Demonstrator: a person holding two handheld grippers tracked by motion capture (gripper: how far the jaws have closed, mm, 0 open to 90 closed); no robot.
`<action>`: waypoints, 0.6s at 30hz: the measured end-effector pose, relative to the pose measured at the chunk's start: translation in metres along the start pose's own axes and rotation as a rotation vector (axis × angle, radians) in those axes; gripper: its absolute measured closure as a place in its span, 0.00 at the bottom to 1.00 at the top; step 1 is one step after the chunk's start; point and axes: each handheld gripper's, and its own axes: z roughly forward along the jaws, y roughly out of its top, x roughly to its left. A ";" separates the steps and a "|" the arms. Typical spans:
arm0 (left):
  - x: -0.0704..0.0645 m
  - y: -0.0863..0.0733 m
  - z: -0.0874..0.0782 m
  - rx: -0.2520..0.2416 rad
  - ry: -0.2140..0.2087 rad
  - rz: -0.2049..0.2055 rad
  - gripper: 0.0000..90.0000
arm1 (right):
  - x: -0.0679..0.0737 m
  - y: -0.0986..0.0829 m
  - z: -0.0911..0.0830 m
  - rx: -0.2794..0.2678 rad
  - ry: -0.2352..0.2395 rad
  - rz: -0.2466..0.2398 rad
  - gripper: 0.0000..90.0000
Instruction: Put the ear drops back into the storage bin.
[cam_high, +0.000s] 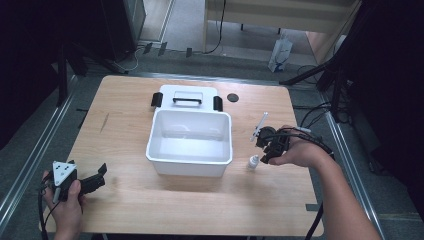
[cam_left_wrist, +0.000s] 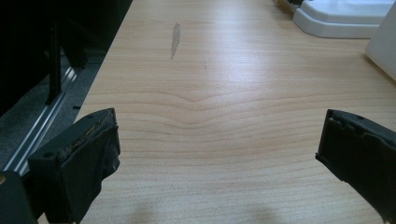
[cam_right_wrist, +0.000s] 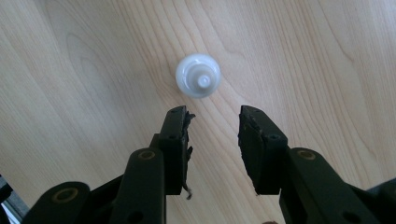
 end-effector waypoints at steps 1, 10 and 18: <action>0.000 0.000 0.000 0.000 0.000 0.000 0.00 | 0.002 0.003 0.001 -0.006 0.005 -0.007 0.72; 0.000 0.000 0.000 -0.001 -0.003 -0.004 0.00 | 0.005 0.011 0.008 -0.014 0.007 -0.037 0.74; 0.000 0.000 0.000 0.000 -0.003 -0.004 0.00 | 0.006 0.016 0.018 -0.009 0.005 -0.045 0.77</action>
